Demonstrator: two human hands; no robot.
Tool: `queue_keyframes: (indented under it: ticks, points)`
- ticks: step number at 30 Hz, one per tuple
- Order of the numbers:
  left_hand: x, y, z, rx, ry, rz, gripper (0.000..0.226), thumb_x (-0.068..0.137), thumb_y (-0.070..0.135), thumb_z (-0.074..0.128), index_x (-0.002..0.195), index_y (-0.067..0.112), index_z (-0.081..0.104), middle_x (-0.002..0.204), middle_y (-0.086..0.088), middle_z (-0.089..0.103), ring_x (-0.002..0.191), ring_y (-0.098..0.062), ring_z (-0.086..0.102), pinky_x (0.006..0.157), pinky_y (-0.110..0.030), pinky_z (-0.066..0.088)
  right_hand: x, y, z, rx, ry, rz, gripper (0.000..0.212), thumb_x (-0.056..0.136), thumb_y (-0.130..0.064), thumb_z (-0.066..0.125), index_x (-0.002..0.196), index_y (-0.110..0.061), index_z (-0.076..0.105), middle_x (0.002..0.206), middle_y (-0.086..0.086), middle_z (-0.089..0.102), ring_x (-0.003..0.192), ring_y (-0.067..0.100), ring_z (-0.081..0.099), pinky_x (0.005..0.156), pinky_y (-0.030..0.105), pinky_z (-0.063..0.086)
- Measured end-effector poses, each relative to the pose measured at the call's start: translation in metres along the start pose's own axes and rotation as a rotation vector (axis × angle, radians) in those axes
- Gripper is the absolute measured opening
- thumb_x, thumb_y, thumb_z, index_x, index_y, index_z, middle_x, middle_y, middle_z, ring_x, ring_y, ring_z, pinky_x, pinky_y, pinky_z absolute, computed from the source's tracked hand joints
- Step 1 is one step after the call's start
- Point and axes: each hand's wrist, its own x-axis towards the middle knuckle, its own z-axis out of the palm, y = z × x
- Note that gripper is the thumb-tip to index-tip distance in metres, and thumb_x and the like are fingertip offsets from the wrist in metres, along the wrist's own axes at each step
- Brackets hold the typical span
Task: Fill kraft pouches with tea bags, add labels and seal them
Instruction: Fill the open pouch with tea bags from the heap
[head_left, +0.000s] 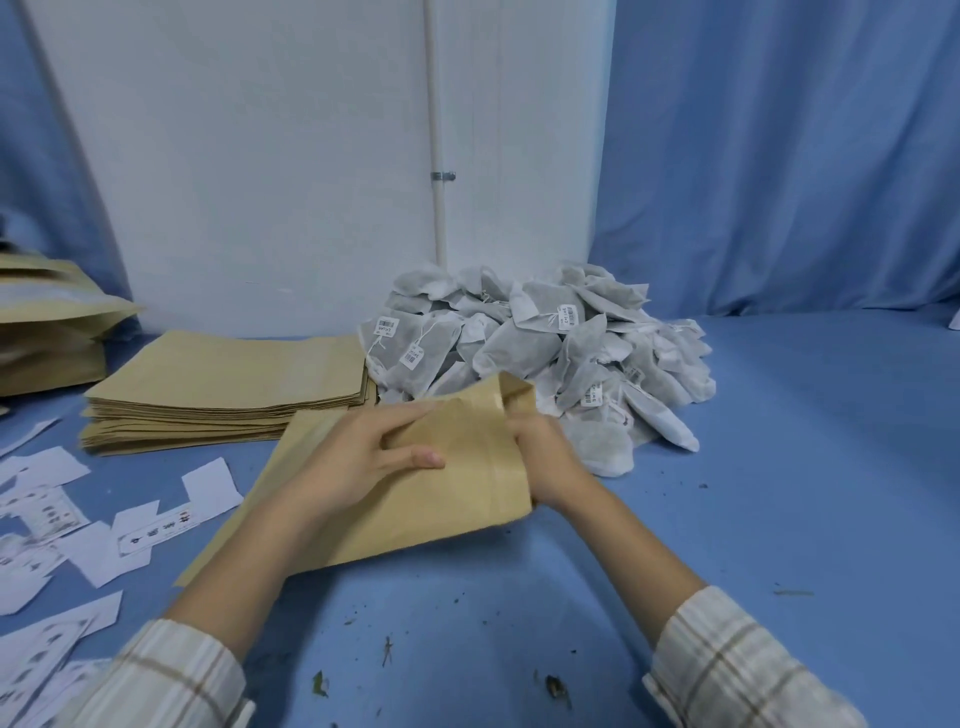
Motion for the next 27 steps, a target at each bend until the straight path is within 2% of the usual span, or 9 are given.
queue_keyframes:
  ticks: [2, 4, 6, 8, 10, 12, 15, 22, 27]
  points:
    - [0.001, 0.006, 0.008, -0.001, -0.079, 0.046, 0.045, 0.071, 0.034, 0.074, 0.105, 0.06, 0.057, 0.104, 0.042, 0.057, 0.098, 0.019, 0.05, 0.08, 0.002, 0.033, -0.005, -0.003, 0.007, -0.208, -0.219, 0.045, 0.02, 0.096, -0.003, 0.041, 0.108, 0.002, 0.056, 0.084, 0.001, 0.054, 0.091, 0.015, 0.052, 0.094, 0.031, 0.04]
    - [0.002, 0.006, 0.01, 0.023, -0.129, 0.054, 0.044, 0.075, 0.033, 0.073, 0.108, 0.056, 0.058, 0.104, 0.042, 0.057, 0.099, 0.02, 0.05, 0.08, 0.001, 0.033, -0.007, 0.0, 0.007, -0.355, -0.361, 0.022, 0.027, 0.1, -0.013, 0.035, 0.121, -0.002, 0.047, 0.083, 0.001, 0.047, 0.086, 0.018, 0.049, 0.092, 0.023, 0.039]
    - [0.002, 0.001, 0.005, 0.043, -0.086, 0.03, 0.044, 0.076, 0.034, 0.072, 0.105, 0.062, 0.055, 0.09, 0.041, 0.059, 0.087, 0.019, 0.052, 0.073, -0.002, 0.035, -0.001, -0.003, 0.004, -0.222, -0.3, 0.051, 0.021, 0.099, -0.009, 0.036, 0.09, -0.017, 0.053, 0.073, -0.006, 0.039, 0.071, 0.006, 0.042, 0.065, 0.002, 0.039]
    - [0.0, -0.008, -0.002, 0.076, -0.011, 0.003, 0.041, 0.077, 0.036, 0.071, 0.104, 0.063, 0.056, 0.084, 0.036, 0.061, 0.081, 0.014, 0.053, 0.069, -0.005, 0.035, 0.002, -0.01, -0.005, -0.037, -0.124, 0.038, 0.029, 0.09, 0.0, 0.051, 0.076, -0.024, 0.059, 0.079, -0.009, 0.057, 0.074, -0.001, 0.049, 0.064, 0.0, 0.04]
    - [-0.001, -0.015, -0.006, 0.133, 0.031, 0.003, 0.044, 0.077, 0.037, 0.071, 0.107, 0.065, 0.053, 0.089, 0.033, 0.061, 0.085, 0.011, 0.053, 0.071, -0.004, 0.035, 0.003, 0.012, -0.022, -0.115, 0.069, -0.001, 0.027, 0.081, -0.001, 0.059, 0.096, -0.02, 0.071, 0.101, -0.001, 0.069, 0.089, 0.007, 0.059, 0.079, 0.011, 0.045]
    - [-0.001, -0.02, -0.007, 0.177, 0.038, 0.019, 0.048, 0.078, 0.037, 0.07, 0.108, 0.068, 0.049, 0.096, 0.031, 0.062, 0.091, 0.009, 0.054, 0.076, -0.005, 0.036, 0.005, 0.044, -0.041, -0.516, 0.191, 0.106, 0.039, 0.079, -0.013, 0.059, 0.116, -0.024, 0.062, 0.121, 0.003, 0.06, 0.11, 0.018, 0.051, 0.095, 0.027, 0.04]
    - [0.001, -0.027, -0.003, 0.225, 0.057, 0.013, 0.046, 0.078, 0.041, 0.069, 0.112, 0.064, 0.049, 0.106, 0.025, 0.063, 0.099, 0.002, 0.055, 0.087, -0.021, 0.042, -0.001, 0.076, -0.055, -0.865, 0.124, 0.418, 0.056, 0.078, -0.035, 0.057, 0.132, -0.032, 0.04, 0.132, 0.009, 0.041, 0.124, 0.032, 0.037, 0.099, 0.044, 0.036]
    - [0.006, -0.032, 0.001, 0.236, 0.091, 0.0, 0.047, 0.077, 0.042, 0.07, 0.114, 0.062, 0.048, 0.106, 0.025, 0.062, 0.1, -0.004, 0.056, 0.089, -0.028, 0.043, -0.013, 0.08, -0.069, -0.355, 0.328, 0.061, 0.038, 0.078, -0.016, 0.072, 0.115, -0.021, 0.065, 0.112, -0.001, 0.063, 0.11, 0.017, 0.055, 0.083, 0.007, 0.033]
    - [0.005, -0.024, 0.001, 0.197, 0.072, 0.042, 0.047, 0.076, 0.039, 0.072, 0.113, 0.06, 0.052, 0.108, 0.029, 0.061, 0.102, 0.001, 0.055, 0.09, -0.022, 0.042, -0.021, 0.039, -0.064, -0.192, 0.159, -0.139, 0.037, 0.069, -0.013, 0.079, 0.103, -0.025, 0.071, 0.102, -0.012, 0.062, 0.096, 0.0, 0.055, 0.081, 0.002, 0.037]
